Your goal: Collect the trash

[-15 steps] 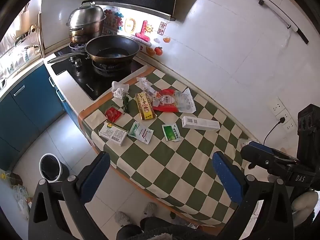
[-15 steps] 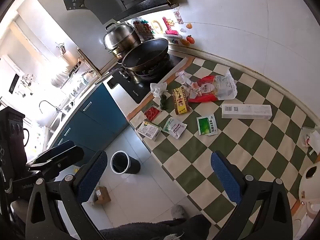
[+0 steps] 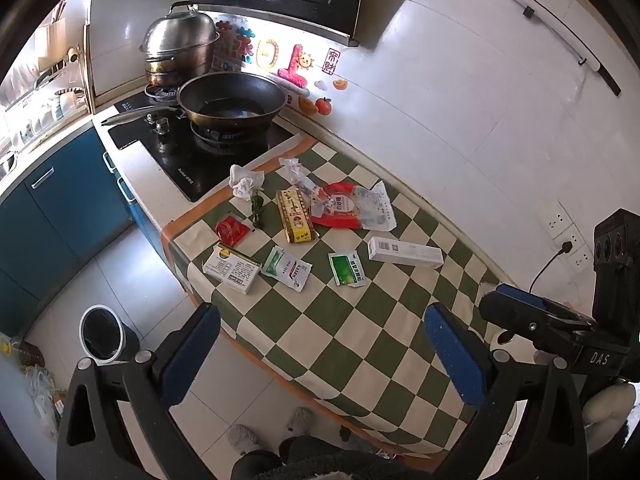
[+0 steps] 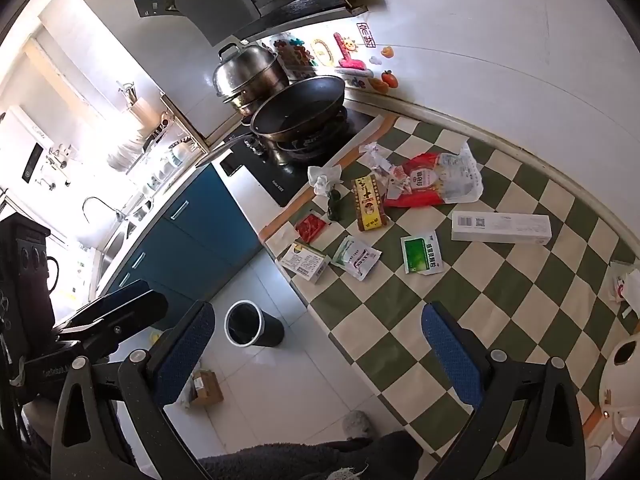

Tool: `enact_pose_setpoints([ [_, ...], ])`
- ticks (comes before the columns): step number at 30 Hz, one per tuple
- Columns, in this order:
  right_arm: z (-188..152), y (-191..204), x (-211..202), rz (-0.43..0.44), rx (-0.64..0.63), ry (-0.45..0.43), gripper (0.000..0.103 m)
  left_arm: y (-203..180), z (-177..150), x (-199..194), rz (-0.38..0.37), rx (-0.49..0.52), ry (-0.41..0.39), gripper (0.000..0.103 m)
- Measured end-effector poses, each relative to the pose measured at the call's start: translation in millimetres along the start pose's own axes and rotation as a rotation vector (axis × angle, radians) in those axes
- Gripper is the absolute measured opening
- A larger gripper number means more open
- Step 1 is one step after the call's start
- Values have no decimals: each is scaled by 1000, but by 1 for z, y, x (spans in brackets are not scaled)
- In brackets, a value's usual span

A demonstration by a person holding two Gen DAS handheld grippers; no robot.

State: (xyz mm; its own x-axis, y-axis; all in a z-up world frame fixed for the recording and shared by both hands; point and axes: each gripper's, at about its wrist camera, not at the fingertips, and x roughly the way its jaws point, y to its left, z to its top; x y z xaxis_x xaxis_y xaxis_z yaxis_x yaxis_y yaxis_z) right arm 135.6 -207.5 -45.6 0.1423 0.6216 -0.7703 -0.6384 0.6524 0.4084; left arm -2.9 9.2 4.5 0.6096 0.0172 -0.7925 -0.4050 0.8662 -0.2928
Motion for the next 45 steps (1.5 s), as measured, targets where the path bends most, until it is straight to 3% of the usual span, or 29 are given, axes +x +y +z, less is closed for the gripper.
enact_pose_setpoints([
  [45, -8, 15, 1, 17, -27, 7, 103, -8, -1, -2, -14, 7, -3, 103],
])
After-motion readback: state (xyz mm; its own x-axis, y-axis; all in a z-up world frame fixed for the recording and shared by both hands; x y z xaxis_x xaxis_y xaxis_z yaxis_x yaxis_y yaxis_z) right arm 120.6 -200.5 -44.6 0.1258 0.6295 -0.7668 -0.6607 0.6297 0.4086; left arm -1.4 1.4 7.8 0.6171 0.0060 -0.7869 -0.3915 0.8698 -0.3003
